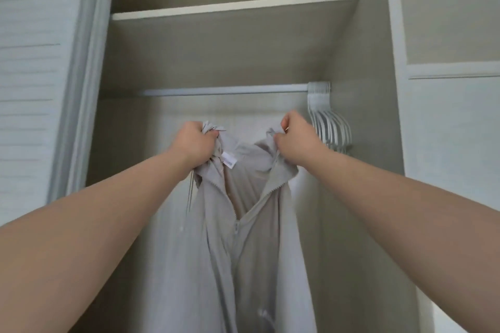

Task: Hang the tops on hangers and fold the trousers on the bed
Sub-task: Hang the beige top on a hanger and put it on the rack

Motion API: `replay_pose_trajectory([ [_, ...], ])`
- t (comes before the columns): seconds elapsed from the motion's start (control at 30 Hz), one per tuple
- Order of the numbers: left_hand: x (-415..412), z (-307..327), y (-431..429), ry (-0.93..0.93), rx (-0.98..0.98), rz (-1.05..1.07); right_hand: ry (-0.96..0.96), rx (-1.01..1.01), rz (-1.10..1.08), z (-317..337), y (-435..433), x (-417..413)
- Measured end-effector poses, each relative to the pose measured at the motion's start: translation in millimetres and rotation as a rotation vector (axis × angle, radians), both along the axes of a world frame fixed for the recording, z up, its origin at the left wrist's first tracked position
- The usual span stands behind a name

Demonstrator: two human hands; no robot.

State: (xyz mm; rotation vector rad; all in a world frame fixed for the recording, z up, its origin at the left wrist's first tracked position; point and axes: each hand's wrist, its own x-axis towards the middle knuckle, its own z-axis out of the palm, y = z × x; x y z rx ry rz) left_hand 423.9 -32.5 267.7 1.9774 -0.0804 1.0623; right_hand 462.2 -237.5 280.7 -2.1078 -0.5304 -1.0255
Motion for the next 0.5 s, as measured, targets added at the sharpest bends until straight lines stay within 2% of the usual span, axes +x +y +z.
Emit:
replay_pose_trajectory([
  [0.1, 38, 16, -2, -0.002, -0.058, -0.107, -0.032, -0.25, -0.238, 7, -5, 18],
  [0.23, 78, 25, -8, -0.014, -0.119, -0.224, -0.084, -0.544, -0.667, 17, -16, 51],
  [0.37, 107, 28, -9, -0.024, -0.143, -0.265, -0.172, -0.655, -1.025, 38, -35, 82],
  [0.5, 124, 27, -10, -0.033, -0.163, -0.289, -0.156, -0.666, -1.134, 54, -51, 104],
])
